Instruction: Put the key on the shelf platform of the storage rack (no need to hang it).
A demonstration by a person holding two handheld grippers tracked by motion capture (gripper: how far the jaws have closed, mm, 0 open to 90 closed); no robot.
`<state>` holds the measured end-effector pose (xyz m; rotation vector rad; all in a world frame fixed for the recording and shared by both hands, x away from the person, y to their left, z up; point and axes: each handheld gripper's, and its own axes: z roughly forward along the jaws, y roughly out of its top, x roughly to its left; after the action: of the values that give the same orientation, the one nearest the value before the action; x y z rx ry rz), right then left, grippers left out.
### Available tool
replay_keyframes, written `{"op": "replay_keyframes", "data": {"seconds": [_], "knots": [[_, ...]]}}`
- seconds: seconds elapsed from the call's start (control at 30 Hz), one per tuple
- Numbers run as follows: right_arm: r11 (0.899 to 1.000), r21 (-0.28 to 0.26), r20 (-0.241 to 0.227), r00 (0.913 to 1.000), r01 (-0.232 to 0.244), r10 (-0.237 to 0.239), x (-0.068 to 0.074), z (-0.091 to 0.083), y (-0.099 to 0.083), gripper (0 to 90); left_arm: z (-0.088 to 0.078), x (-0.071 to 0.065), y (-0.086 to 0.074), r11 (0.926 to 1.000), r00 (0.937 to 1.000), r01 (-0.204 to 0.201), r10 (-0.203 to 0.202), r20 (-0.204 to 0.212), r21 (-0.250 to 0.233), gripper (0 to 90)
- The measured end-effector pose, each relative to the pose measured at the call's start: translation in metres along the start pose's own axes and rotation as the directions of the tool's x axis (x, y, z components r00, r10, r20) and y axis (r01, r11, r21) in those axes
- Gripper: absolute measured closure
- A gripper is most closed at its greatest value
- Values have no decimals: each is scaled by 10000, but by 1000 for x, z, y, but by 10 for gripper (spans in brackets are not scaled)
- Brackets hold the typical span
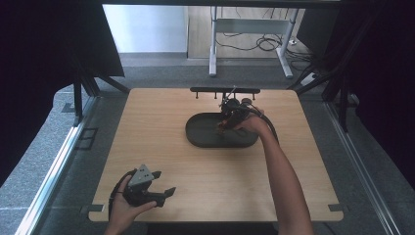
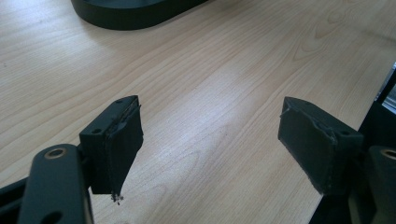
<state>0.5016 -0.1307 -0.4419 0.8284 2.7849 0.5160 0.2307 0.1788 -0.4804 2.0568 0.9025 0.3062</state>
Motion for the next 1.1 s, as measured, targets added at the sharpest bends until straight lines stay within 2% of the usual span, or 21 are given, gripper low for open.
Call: {"op": "replay_keyframes", "data": {"seconds": [0.27,0.43,0.8,1.1], "knots": [[9999,115,16,10000,35,-35,1,7,-1,631,0,0,0,10000,10000,3,-3,7,28,221],[9999,-64,-10,10000,80,-81,2,6,0,599,0,1,-1,10000,10000,17,-17,-9,26,220],[9991,-414,18,9999,110,-109,8,-12,-2,561,2,-1,0,10000,10000,-3,3,10,40,221],[9962,-871,-287,9996,-50,25,15,-28,-8,519,3,-1,0,10000,10000,-39,39,19,88,220]]}}
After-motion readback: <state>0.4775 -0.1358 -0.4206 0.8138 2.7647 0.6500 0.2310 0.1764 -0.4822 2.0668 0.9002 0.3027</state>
